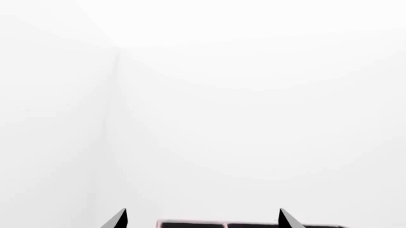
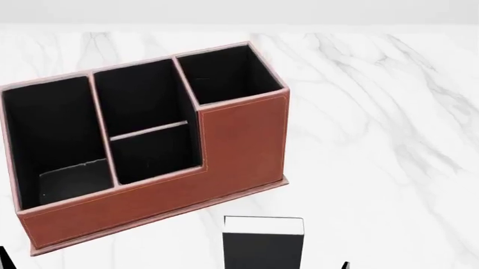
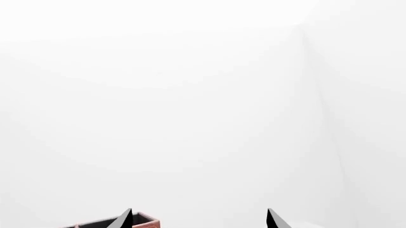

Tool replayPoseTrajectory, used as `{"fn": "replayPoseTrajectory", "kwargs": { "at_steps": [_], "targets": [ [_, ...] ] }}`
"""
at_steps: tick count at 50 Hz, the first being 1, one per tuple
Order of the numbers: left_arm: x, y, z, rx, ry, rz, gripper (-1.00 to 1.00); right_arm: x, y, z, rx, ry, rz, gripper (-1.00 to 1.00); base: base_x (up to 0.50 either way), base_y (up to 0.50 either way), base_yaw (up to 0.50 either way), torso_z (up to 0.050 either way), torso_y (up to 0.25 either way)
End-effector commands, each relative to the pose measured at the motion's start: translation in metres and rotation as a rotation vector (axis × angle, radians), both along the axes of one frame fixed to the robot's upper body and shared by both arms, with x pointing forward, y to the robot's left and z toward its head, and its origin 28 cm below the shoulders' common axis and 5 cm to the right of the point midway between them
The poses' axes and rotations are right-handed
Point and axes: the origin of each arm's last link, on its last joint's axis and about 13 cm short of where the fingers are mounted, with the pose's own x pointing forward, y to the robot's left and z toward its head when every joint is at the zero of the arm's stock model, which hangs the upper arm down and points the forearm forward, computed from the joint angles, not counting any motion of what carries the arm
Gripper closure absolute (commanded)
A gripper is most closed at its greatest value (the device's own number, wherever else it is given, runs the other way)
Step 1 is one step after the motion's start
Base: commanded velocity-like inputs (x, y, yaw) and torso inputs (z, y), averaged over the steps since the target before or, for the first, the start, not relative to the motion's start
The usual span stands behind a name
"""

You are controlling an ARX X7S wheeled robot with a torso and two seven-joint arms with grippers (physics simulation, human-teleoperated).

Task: Pick up the book and place it in the back compartment of the caddy.

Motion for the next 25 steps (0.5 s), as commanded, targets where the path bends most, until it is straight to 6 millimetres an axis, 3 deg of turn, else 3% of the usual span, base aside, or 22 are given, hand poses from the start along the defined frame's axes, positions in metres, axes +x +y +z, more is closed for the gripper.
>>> {"fn": "replayPoseTrajectory", "kwargs": {
  "at_steps": [1,25],
  "targets": [
    [0.0002,0.0003,-0.0001,0.0,-0.001,0.002,-1.0,0.0002,0.0004,-0.0002,-0.002,0.001,0.0,-1.0,0.11,0.0,0.0,0.0,0.0],
    [0.0002,0.0006,0.0,-0.001,-0.003,0.005,-1.0,0.0008,0.001,-0.0011,-0.006,0.005,0.001,-1.0,0.11,0.0,0.0,0.0,0.0]
  ]
}}
